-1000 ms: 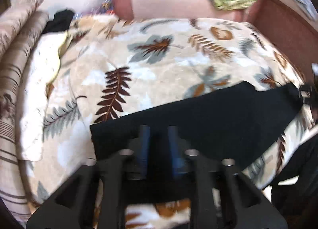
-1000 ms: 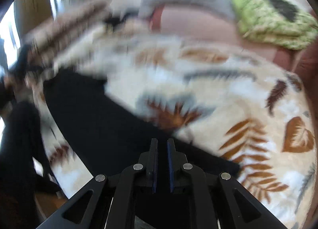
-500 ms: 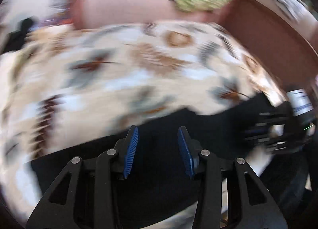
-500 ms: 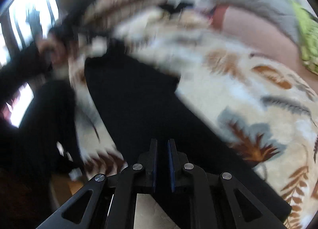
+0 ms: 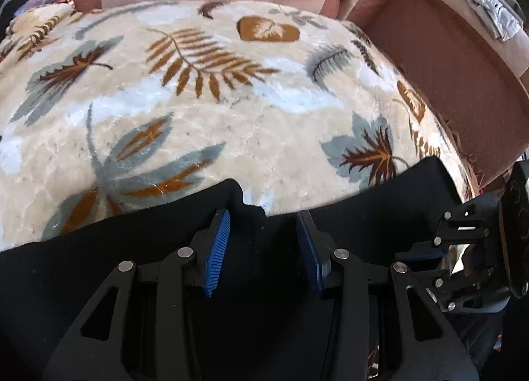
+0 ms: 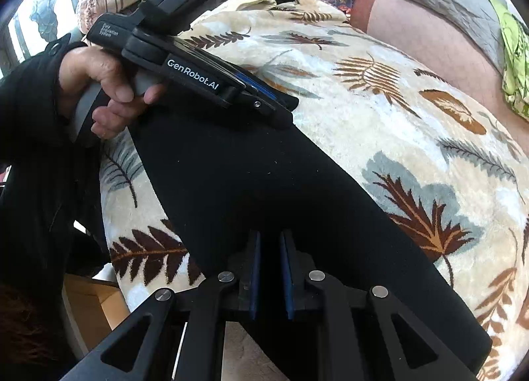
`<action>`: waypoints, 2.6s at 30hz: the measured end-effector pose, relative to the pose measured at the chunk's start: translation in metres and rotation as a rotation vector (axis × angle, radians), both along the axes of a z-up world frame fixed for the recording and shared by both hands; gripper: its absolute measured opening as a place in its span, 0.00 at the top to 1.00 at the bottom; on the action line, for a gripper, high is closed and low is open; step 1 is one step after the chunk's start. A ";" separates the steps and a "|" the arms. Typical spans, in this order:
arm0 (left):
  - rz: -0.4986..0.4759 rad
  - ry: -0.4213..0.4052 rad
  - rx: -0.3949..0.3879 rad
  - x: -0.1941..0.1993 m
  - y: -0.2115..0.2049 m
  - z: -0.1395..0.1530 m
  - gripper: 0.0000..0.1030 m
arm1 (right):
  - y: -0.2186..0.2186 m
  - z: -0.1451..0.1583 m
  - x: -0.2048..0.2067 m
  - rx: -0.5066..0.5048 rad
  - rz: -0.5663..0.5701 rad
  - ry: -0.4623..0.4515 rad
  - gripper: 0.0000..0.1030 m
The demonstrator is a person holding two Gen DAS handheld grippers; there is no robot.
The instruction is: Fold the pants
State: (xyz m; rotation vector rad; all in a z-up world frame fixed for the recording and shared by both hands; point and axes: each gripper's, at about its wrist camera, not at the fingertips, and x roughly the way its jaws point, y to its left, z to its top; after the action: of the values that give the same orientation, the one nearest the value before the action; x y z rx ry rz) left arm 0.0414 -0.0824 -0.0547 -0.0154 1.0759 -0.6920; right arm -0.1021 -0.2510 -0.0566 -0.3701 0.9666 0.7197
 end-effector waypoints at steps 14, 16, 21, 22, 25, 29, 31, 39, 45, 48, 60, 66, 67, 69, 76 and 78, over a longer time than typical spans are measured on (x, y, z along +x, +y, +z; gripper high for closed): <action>0.121 -0.024 -0.036 -0.093 0.011 -0.001 0.48 | -0.002 0.000 -0.018 -0.057 0.014 -0.020 0.89; 0.115 -0.105 -0.004 -0.099 0.003 0.001 0.46 | -0.009 0.002 -0.017 -0.038 0.008 -0.024 0.89; 0.090 -0.187 0.084 -0.108 -0.015 -0.003 0.34 | -0.046 0.020 -0.022 0.042 -0.088 -0.045 0.89; 0.086 -0.205 0.103 -0.112 -0.020 -0.005 0.29 | -0.056 0.022 -0.026 0.078 -0.092 -0.028 0.86; 0.085 -0.240 0.145 -0.115 -0.029 -0.007 0.23 | -0.068 -0.001 -0.030 -0.031 -0.141 0.032 0.85; 0.103 -0.248 0.145 -0.116 -0.029 -0.008 0.21 | -0.077 0.002 -0.035 0.021 -0.151 0.035 0.82; 0.103 -0.247 0.140 -0.116 -0.028 -0.008 0.21 | -0.075 0.002 -0.036 0.014 -0.147 0.034 0.80; 0.098 -0.248 0.143 -0.117 -0.031 -0.008 0.16 | -0.075 -0.002 -0.033 0.027 -0.140 0.048 0.77; 0.141 -0.209 0.111 -0.114 -0.030 -0.008 0.14 | -0.095 0.014 -0.029 0.050 -0.225 -0.007 0.77; 0.148 -0.191 0.078 -0.113 -0.027 -0.006 0.13 | -0.109 0.000 -0.024 0.020 -0.290 0.037 0.77; 0.171 -0.121 -0.202 -0.109 -0.002 0.018 0.12 | -0.235 0.059 -0.086 0.473 -0.777 -0.148 0.75; 0.214 -0.222 -0.192 -0.115 0.005 0.031 0.12 | -0.244 0.035 -0.096 0.517 -0.877 -0.007 0.73; 0.232 -0.206 -0.199 -0.112 0.008 0.030 0.12 | -0.246 0.024 -0.093 0.554 -0.910 0.052 0.73; 0.277 -0.174 -0.195 -0.105 0.016 0.024 0.12 | -0.247 0.012 -0.093 0.637 -0.926 0.124 0.73; 0.348 -0.110 -0.180 -0.095 0.030 0.012 0.12 | -0.264 -0.030 -0.111 1.048 -1.083 0.277 0.64; 0.345 -0.113 -0.175 -0.095 0.030 0.011 0.12 | -0.262 -0.036 -0.112 1.038 -1.112 0.300 0.64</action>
State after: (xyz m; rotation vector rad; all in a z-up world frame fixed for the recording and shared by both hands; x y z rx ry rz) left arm -0.0539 -0.0525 -0.0435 -0.3025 0.8740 -0.4660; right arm -0.2145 -0.5133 -0.0930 1.1456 0.7855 0.1523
